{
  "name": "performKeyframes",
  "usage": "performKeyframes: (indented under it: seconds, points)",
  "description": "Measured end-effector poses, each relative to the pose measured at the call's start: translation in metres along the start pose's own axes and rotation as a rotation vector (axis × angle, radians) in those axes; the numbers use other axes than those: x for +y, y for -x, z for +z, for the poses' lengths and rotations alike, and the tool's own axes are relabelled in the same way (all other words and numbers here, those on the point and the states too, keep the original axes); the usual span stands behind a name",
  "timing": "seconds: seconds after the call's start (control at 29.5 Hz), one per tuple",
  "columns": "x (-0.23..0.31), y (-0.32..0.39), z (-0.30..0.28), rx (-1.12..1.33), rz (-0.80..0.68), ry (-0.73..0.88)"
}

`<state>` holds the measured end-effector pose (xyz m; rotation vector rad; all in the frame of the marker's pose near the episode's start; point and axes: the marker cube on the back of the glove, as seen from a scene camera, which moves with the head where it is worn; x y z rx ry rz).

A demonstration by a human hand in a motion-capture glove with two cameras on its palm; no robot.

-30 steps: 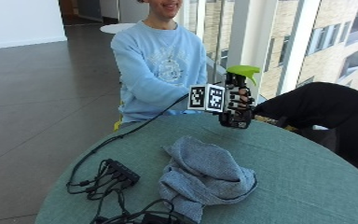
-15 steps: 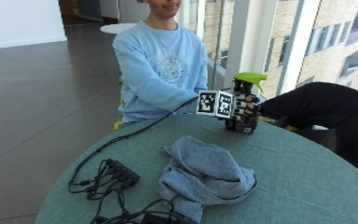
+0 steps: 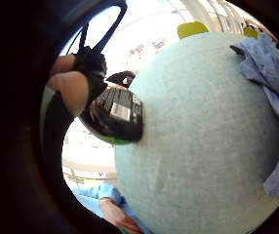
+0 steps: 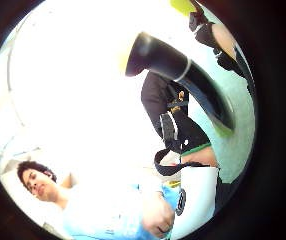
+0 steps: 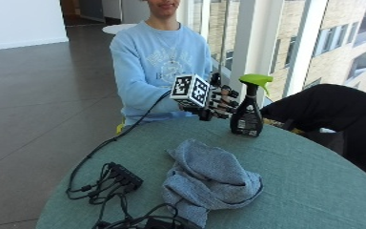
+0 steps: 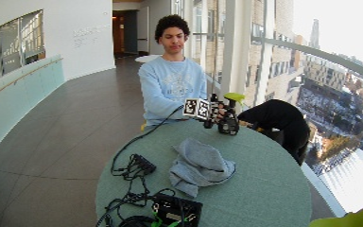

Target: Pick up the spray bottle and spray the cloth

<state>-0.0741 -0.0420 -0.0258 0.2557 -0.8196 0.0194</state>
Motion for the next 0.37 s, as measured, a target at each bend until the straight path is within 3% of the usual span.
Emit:
performKeyframes:
  seconds: [0.37]
  points:
    - [0.095,-0.019,-0.040,0.504,-0.071,0.066]
